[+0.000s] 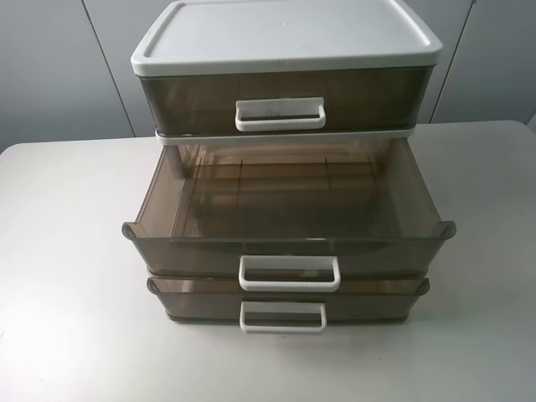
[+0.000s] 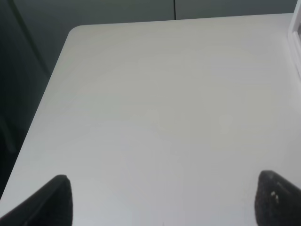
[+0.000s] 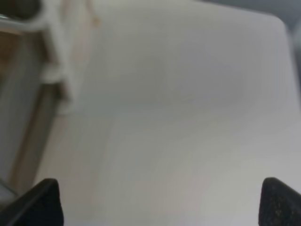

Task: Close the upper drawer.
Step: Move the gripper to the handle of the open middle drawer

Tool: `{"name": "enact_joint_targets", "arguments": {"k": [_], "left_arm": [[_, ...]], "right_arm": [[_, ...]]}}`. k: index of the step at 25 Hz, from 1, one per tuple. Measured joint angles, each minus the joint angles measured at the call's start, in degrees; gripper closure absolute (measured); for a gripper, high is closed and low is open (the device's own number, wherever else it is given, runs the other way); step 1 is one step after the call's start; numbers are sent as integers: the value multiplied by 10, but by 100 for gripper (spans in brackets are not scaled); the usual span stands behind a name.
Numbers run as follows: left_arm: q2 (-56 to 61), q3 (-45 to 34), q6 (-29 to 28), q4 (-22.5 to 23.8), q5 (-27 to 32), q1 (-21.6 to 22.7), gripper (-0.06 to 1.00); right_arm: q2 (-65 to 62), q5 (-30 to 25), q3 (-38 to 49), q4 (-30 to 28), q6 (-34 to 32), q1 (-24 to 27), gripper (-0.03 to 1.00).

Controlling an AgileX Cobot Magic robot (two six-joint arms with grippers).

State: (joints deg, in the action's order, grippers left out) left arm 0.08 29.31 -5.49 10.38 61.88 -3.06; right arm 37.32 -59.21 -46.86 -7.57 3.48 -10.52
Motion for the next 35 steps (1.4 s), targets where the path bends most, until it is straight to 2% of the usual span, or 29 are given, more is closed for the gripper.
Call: {"name": "enact_joint_targets", "arguments": {"k": [5, 8, 15, 23, 32, 35], "left_arm": [[0, 0, 0, 0, 0, 0, 20], [0, 0, 0, 0, 0, 0, 20], [0, 0, 0, 0, 0, 0, 20], [0, 0, 0, 0, 0, 0, 20], [0, 0, 0, 0, 0, 0, 20], [0, 0, 0, 0, 0, 0, 20]], "right_arm": [[153, 14, -97, -28, 2, -185, 34], [212, 17, -136, -23, 13, -275, 34], [303, 19, -150, 58, 35, -422, 34], [370, 16, -150, 163, 84, -489, 34], [445, 14, -151, 178, 92, -551, 34], [465, 27, -140, 192, 93, -556, 34]]}}
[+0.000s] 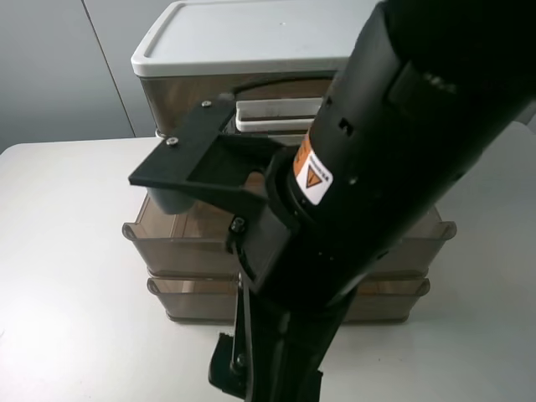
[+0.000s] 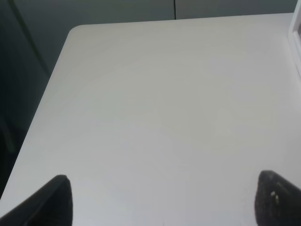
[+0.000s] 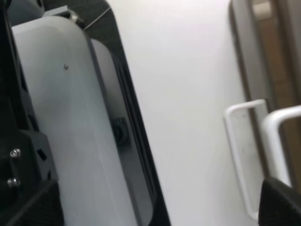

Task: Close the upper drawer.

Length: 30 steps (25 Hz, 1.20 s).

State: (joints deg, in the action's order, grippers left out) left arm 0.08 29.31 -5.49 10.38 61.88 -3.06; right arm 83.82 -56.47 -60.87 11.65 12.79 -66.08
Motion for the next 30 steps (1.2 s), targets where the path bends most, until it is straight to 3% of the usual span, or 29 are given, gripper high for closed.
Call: {"name": "enact_joint_targets", "arguments": {"k": [9, 17, 24, 30], "left_arm": [[0, 0, 0, 0, 0, 0, 20], [0, 0, 0, 0, 0, 0, 20], [0, 0, 0, 0, 0, 0, 20], [0, 0, 0, 0, 0, 0, 20]], "right_arm": [[38, 61, 65, 22, 13, -1, 34], [53, 118, 102, -84, -18, 3, 34], [53, 160, 101, -173, -29, 59, 34], [53, 192, 99, -199, -29, 100, 34]]}}
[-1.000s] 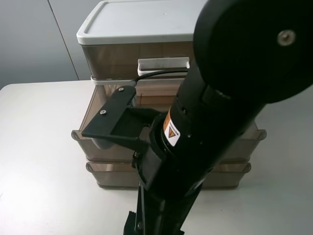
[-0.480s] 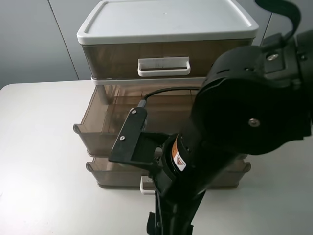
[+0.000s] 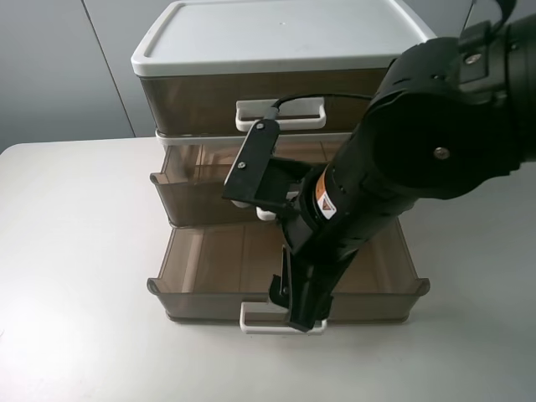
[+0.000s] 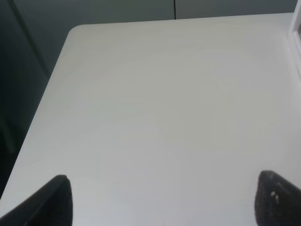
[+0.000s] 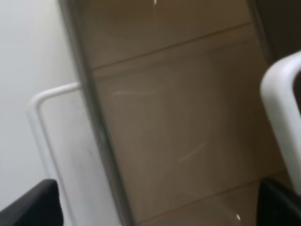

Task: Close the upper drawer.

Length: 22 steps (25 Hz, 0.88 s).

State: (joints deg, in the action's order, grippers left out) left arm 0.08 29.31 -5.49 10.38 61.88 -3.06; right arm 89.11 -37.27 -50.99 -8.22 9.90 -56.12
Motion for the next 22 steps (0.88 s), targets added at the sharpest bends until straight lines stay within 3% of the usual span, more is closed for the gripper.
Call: {"name": "enact_joint_targets", "arguments": {"k": [12, 18, 22], "left_arm": [[0, 0, 0, 0, 0, 0, 20], [0, 0, 0, 0, 0, 0, 20], [0, 0, 0, 0, 0, 0, 20]], "right_arm": [[38, 77, -33, -47, -2, 53, 34], [49, -2, -76, -19, 5, 55, 34], [-16, -119, -101, 78, 20, 21, 34]]}}
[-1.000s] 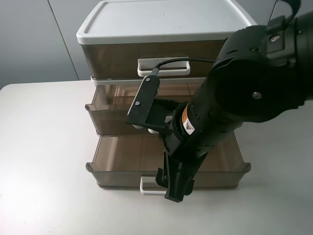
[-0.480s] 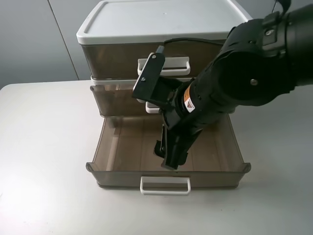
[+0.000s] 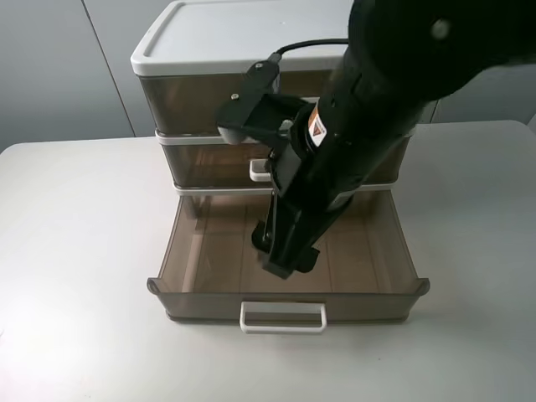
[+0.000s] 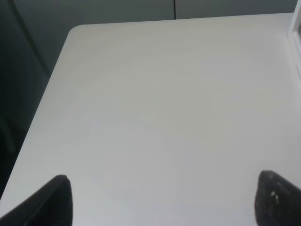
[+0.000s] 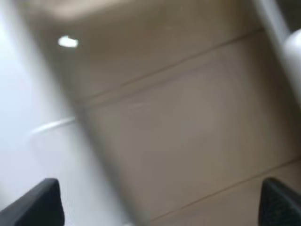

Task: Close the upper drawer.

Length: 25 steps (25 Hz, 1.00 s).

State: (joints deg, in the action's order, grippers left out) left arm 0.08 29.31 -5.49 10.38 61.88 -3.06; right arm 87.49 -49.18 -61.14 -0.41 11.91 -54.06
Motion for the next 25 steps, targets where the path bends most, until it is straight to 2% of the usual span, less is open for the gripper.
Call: {"name": "enact_joint_targets", "arguments": {"k": [3, 6, 9, 15, 17, 21, 25], "left_arm": [[0, 0, 0, 0, 0, 0, 20], [0, 0, 0, 0, 0, 0, 20], [0, 0, 0, 0, 0, 0, 20], [0, 0, 0, 0, 0, 0, 20], [0, 0, 0, 0, 0, 0, 20], [0, 0, 0, 0, 0, 0, 20], [0, 0, 0, 0, 0, 0, 20]], "right_arm": [[-74, -84, -14, 68, -10, -11, 34], [-138, -139, -17, 53, -42, 19, 34], [-202, -161, -18, 16, -73, 129, 34], [-304, -165, -18, -37, -83, 432, 34], [-332, -173, -18, -39, -85, 509, 34], [-409, -171, 7, -41, -87, 593, 34], [-522, -129, 104, -44, -102, 605, 34]]}}
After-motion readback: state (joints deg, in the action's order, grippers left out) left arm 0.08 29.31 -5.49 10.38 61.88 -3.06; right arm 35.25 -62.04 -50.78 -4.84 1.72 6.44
